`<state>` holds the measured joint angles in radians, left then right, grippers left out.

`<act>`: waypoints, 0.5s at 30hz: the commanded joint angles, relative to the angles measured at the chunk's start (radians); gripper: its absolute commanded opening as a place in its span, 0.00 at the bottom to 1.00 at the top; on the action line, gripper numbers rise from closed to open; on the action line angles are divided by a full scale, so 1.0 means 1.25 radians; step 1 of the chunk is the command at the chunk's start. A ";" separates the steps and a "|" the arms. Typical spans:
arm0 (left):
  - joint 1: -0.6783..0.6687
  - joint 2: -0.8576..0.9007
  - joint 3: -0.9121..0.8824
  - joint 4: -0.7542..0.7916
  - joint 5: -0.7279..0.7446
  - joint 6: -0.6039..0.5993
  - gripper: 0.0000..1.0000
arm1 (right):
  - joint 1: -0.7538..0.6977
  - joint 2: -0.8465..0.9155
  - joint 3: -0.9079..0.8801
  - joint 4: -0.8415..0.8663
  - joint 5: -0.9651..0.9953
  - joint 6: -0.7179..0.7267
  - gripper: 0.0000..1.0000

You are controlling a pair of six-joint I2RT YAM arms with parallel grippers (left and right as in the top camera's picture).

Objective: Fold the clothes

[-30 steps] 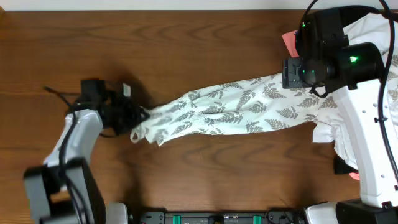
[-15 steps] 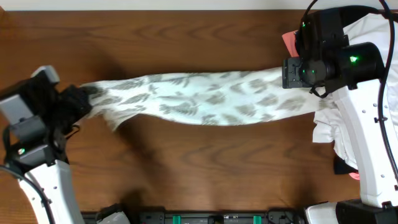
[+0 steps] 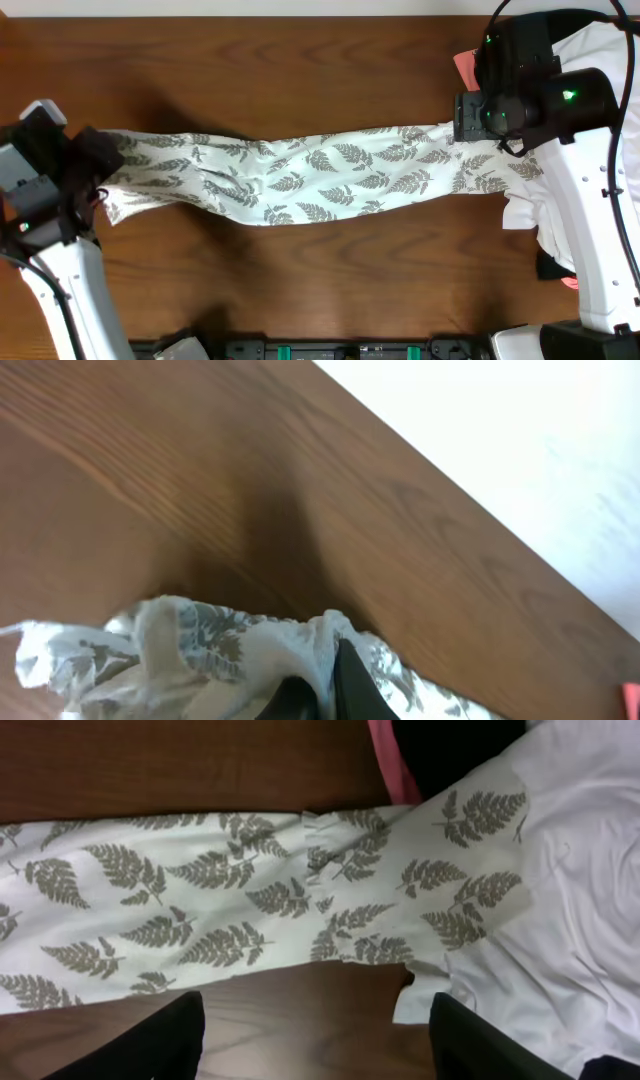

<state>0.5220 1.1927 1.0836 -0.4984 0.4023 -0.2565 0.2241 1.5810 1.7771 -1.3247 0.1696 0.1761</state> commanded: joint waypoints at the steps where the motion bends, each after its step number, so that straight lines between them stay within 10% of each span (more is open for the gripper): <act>1: 0.004 0.075 0.023 0.023 -0.024 0.015 0.06 | -0.006 -0.014 0.000 0.001 0.005 0.002 0.69; 13: 0.004 0.420 0.246 0.125 -0.069 -0.006 0.07 | -0.006 -0.014 0.000 0.002 0.005 0.002 0.70; 15: 0.003 0.461 0.274 0.108 -0.066 -0.006 0.62 | -0.006 -0.014 0.000 0.002 0.005 0.002 0.70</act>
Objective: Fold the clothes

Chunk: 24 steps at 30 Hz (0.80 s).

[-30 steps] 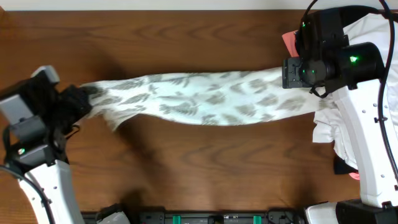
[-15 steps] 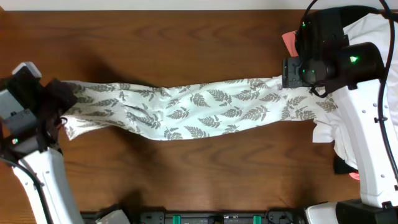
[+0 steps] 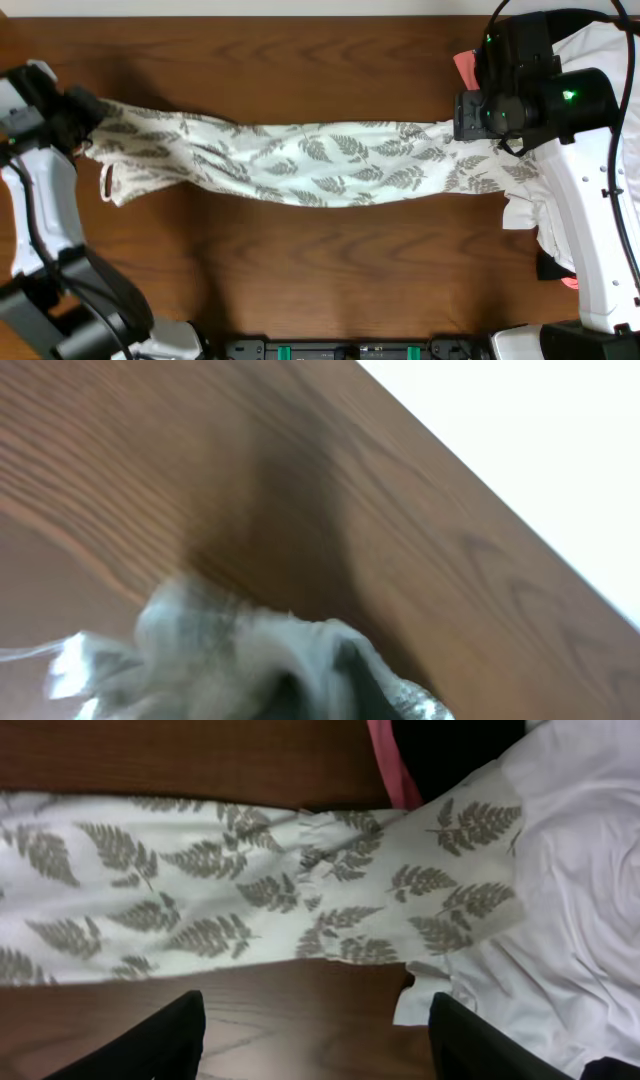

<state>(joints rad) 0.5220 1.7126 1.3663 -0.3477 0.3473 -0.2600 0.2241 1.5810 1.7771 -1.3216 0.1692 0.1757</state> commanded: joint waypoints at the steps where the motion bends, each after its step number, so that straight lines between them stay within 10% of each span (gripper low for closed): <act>1: 0.002 0.062 0.057 -0.030 -0.015 -0.003 0.98 | -0.006 -0.014 0.000 0.000 0.005 0.002 0.70; 15: -0.049 0.074 0.030 -0.457 -0.076 0.036 0.98 | -0.006 -0.014 0.000 0.001 0.005 0.002 0.70; 24: -0.028 0.075 -0.085 -0.391 -0.252 0.008 0.98 | -0.006 -0.014 0.000 -0.005 0.005 0.002 0.71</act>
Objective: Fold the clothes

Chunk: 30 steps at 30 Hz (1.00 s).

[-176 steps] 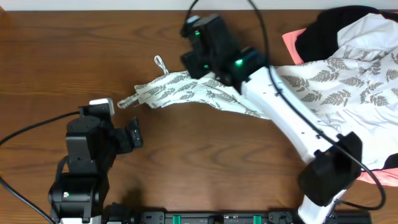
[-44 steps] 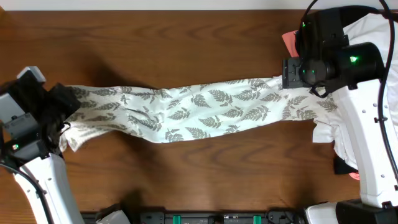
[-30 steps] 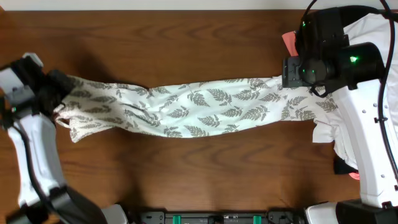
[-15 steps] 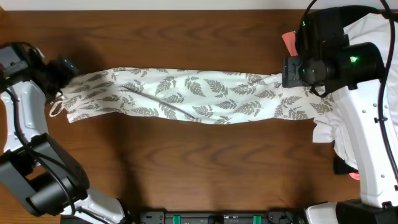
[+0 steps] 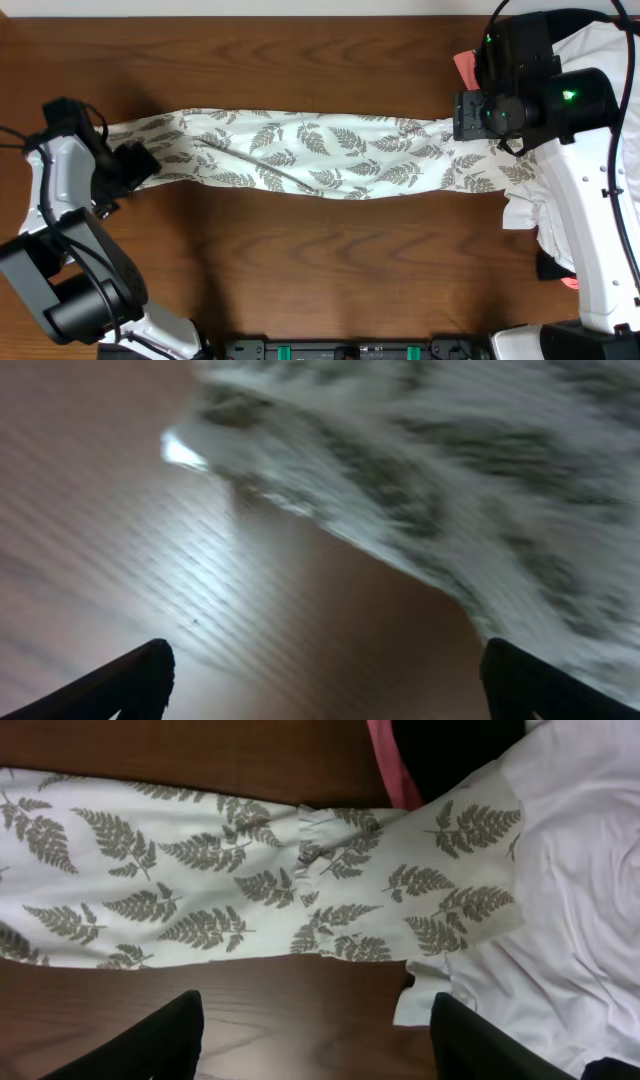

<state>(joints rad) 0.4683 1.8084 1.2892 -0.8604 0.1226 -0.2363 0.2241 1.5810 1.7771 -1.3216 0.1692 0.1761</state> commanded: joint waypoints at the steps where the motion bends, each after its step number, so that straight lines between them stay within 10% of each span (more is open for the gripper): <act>1: 0.020 -0.001 -0.033 0.039 -0.072 -0.011 0.98 | -0.006 -0.014 0.000 -0.006 0.005 0.002 0.71; 30: 0.033 0.141 -0.088 0.317 0.022 0.014 0.91 | -0.006 -0.014 0.000 -0.009 0.005 0.002 0.70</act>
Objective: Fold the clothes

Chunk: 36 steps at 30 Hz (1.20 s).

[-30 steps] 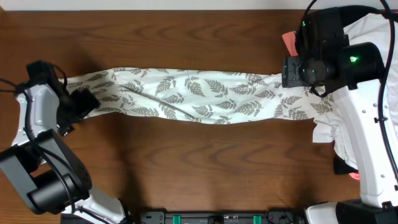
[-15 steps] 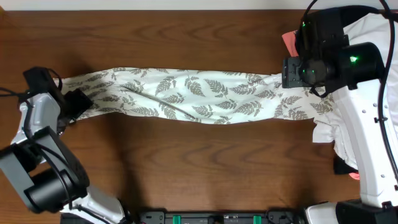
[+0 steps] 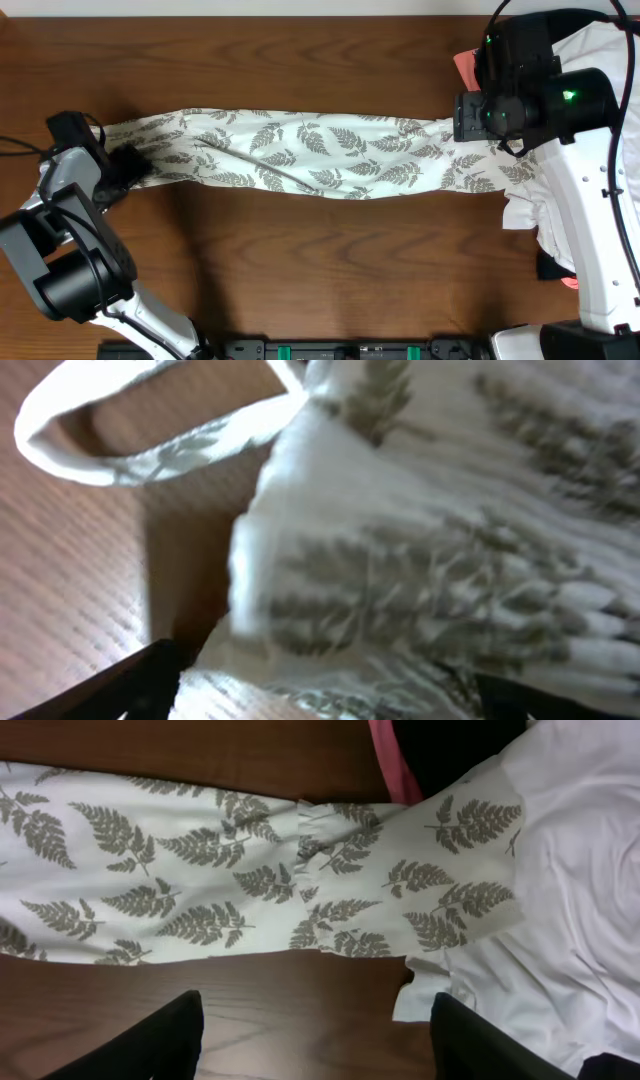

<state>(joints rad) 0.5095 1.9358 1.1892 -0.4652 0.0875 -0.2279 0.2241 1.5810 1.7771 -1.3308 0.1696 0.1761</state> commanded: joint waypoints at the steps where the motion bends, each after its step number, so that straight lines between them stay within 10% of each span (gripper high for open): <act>1: 0.000 0.039 -0.008 0.007 0.050 0.007 0.89 | -0.006 -0.014 0.000 -0.001 0.005 0.002 0.70; 5: 0.000 0.039 -0.007 0.018 0.050 0.007 0.71 | -0.006 -0.014 0.000 -0.004 0.005 0.002 0.70; 9: 0.000 0.039 -0.007 0.012 0.050 0.007 0.06 | -0.006 -0.014 0.000 -0.004 0.005 0.002 0.70; 36: 0.213 -0.190 -0.007 -0.054 -0.101 -0.122 0.06 | -0.006 -0.006 -0.001 0.014 -0.009 0.001 0.70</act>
<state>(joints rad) 0.7742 1.6890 1.1793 -0.5316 -0.0135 -0.3527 0.2241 1.5810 1.7771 -1.3075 0.1509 0.1757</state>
